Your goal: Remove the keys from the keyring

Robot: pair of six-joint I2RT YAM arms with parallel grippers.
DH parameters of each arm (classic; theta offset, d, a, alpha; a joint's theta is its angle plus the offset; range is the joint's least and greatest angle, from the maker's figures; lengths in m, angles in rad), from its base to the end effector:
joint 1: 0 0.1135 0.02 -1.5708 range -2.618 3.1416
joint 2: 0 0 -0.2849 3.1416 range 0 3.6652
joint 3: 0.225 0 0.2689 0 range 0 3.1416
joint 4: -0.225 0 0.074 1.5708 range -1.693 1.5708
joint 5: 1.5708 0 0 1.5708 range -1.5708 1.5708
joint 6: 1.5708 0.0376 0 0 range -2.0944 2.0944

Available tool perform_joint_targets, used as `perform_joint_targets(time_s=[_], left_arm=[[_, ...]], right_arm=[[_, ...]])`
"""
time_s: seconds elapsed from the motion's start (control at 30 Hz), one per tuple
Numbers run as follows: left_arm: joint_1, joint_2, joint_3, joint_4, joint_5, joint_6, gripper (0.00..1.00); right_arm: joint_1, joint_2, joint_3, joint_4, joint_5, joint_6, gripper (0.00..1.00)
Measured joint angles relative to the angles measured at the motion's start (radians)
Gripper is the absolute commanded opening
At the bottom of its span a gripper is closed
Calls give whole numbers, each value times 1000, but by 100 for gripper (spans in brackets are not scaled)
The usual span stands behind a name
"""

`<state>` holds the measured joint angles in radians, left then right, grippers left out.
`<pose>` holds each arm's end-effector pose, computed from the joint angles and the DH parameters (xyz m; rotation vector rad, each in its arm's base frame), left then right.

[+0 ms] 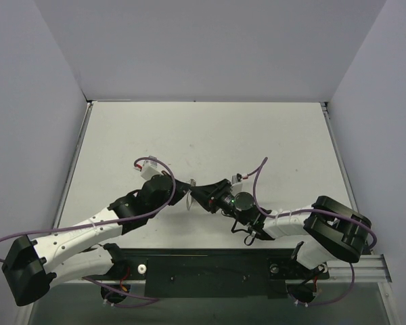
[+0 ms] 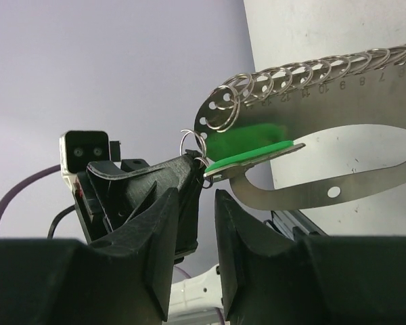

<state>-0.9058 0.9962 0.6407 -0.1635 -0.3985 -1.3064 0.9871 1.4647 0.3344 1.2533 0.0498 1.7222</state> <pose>0.1510 -0.1689 0.2638 -0.6814 2.0774 -0.9302 0.1485 0.2214 0.1990 0.7228 1.7301 2.0609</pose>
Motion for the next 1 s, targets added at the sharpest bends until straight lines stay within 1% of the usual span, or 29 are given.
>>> perform_joint_targets(time_s=[0.17, 0.23, 0.4, 0.77, 1.0], left_arm=[[13, 0, 16, -22, 26, -2, 0], [18, 0, 25, -21, 40, -4, 0], [25, 1, 30, -23, 73, -18, 0], [32, 0, 30, -27, 101, -26, 0], [34, 1, 30, -27, 112, -40, 0]], right_arm=[[-21, 3, -18, 16, -64, -41, 24], [-26, 3, -32, 14, -84, -53, 21], [-32, 3, -34, 15, -119, -79, 21], [-39, -25, -8, 19, -171, -126, 21], [-57, -7, -19, 21, -170, -105, 20]])
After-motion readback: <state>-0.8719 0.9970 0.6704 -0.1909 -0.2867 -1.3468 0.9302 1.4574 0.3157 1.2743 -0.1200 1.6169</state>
